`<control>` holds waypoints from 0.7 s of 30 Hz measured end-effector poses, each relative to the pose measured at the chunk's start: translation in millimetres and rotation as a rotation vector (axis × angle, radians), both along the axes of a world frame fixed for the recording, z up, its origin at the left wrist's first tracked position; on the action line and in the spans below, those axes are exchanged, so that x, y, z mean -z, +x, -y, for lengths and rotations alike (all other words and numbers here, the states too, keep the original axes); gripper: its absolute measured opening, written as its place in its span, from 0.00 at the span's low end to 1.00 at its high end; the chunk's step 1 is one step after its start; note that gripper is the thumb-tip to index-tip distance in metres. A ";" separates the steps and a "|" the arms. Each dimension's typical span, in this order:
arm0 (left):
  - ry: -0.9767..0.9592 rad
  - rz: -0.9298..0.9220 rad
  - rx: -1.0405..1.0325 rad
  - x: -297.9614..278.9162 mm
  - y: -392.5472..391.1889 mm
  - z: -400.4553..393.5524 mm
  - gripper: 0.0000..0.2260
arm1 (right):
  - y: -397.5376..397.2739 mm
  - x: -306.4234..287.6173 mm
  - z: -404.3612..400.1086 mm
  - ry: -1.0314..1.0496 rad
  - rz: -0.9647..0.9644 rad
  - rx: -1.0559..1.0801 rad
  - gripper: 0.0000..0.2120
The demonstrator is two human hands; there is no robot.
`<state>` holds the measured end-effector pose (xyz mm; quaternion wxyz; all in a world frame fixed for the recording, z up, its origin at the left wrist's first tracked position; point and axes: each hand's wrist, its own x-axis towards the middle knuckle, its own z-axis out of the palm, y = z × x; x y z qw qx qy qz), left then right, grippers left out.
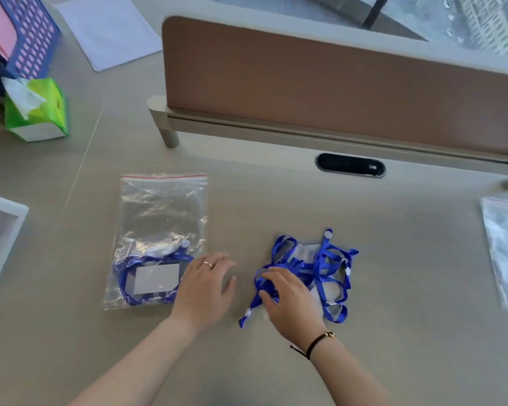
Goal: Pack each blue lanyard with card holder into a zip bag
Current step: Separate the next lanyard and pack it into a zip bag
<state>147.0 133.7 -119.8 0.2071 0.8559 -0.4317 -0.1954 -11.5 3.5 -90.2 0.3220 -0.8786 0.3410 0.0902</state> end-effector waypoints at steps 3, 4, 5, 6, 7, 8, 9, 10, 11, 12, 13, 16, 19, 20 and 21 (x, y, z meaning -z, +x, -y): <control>0.033 -0.077 0.022 -6.8 -40.3 18.4 0.11 | -39.7 1.4 16.5 -0.003 0.022 0.098 0.10; 0.060 -0.120 0.010 -8.1 -53.2 23.9 0.11 | -51.1 1.0 21.7 -0.001 0.031 0.123 0.09; 0.087 -0.160 -0.007 -9.3 -64.7 29.0 0.11 | -61.5 -0.1 26.9 0.002 0.039 0.144 0.08; 0.108 -0.190 -0.020 -9.9 -75.4 33.7 0.12 | -70.6 -1.7 32.2 0.001 0.042 0.152 0.08; 0.124 -0.211 -0.027 -10.1 -85.1 38.3 0.13 | -79.1 -1.7 37.3 -0.005 0.039 0.142 0.09; 0.135 -0.223 -0.031 -10.4 -94.2 42.3 0.13 | -86.8 -1.4 41.6 -0.012 0.030 0.119 0.10; 0.150 -0.229 -0.038 -10.8 -102.0 46.4 0.14 | -93.6 -0.9 45.6 -0.015 0.019 0.096 0.10; 0.169 -0.223 -0.045 -11.0 -109.2 49.8 0.15 | -100.1 0.3 49.3 -0.019 0.011 0.079 0.11; 0.188 -0.204 -0.047 -11.1 -115.7 53.0 0.15 | -106.7 2.0 52.7 -0.028 0.010 0.066 0.11; 0.209 -0.173 -0.043 -11.0 -121.8 55.5 0.16 | -112.8 3.9 56.1 -0.040 0.006 0.055 0.11; 0.230 -0.136 -0.041 -11.7 -127.2 57.9 0.17 | -117.9 6.1 59.5 -0.053 -0.001 0.039 0.12; 0.306 -0.052 -0.065 -13.3 -139.5 63.1 0.20 | -131.8 14.4 67.9 -0.087 -0.047 -0.008 0.16; 0.363 0.037 -0.086 -15.3 -146.8 66.8 0.21 | -147.5 19.7 75.3 -0.123 -0.066 0.001 0.19; 0.369 0.078 -0.078 -15.3 -148.2 68.1 0.21 | -153.4 21.2 78.0 -0.129 -0.067 0.017 0.20; 0.367 0.113 -0.071 -14.4 -149.1 69.7 0.20 | -158.8 22.8 80.9 -0.133 -0.075 0.032 0.21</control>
